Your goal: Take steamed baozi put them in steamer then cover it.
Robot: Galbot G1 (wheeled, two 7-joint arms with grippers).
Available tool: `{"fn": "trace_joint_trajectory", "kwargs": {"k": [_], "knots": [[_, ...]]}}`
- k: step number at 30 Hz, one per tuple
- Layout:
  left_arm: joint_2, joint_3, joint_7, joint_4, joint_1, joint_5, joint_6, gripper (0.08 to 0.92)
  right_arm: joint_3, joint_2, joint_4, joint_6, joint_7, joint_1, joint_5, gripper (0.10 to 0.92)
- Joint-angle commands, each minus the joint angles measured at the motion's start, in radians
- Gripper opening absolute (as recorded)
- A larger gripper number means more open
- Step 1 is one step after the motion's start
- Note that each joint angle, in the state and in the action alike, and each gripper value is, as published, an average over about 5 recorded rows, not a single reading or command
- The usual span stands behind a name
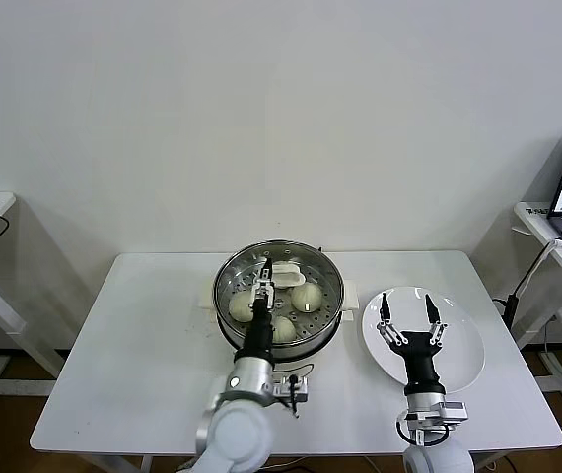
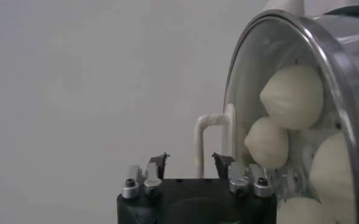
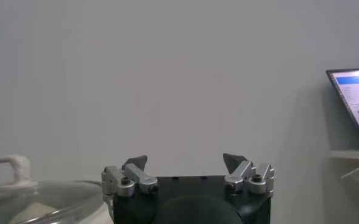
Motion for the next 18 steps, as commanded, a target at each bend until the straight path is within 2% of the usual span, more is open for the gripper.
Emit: {"fn": "trace_joint_trajectory", "kwargs": {"k": [1,4,6,9,12,18], "knots": [[0.09,-0.257,-0.242,-0.351,0.287,-0.323,-0.133,0.79,0.003,-0.007,0.011,-0.018,-0.004,-0.004,-0.002,0.823],[0.078,-0.422,-0.377,-0.378,0.366,-0.735,-0.277,0.818,0.011,-0.011,0.04,-0.06,-0.012,-0.013,-0.004,0.823],[0.058,-0.535,-0.41,-0.355,0.401,-0.989,-0.401,0.822,0.016,-0.015,0.067,-0.098,-0.02,-0.022,-0.005,0.823],[0.016,-0.689,-0.364,-0.26,0.419,-1.177,-0.542,0.822,0.019,-0.021,0.105,-0.155,-0.025,-0.029,-0.008,0.823],[-0.031,-0.792,-0.29,-0.16,0.419,-1.285,-0.615,0.823,0.021,-0.023,0.128,-0.185,-0.025,-0.028,-0.013,0.823],[-0.087,-0.817,-0.228,-0.118,0.465,-1.365,-0.688,0.823,0.03,-0.02,0.155,-0.201,-0.023,-0.033,-0.012,0.823]]}}
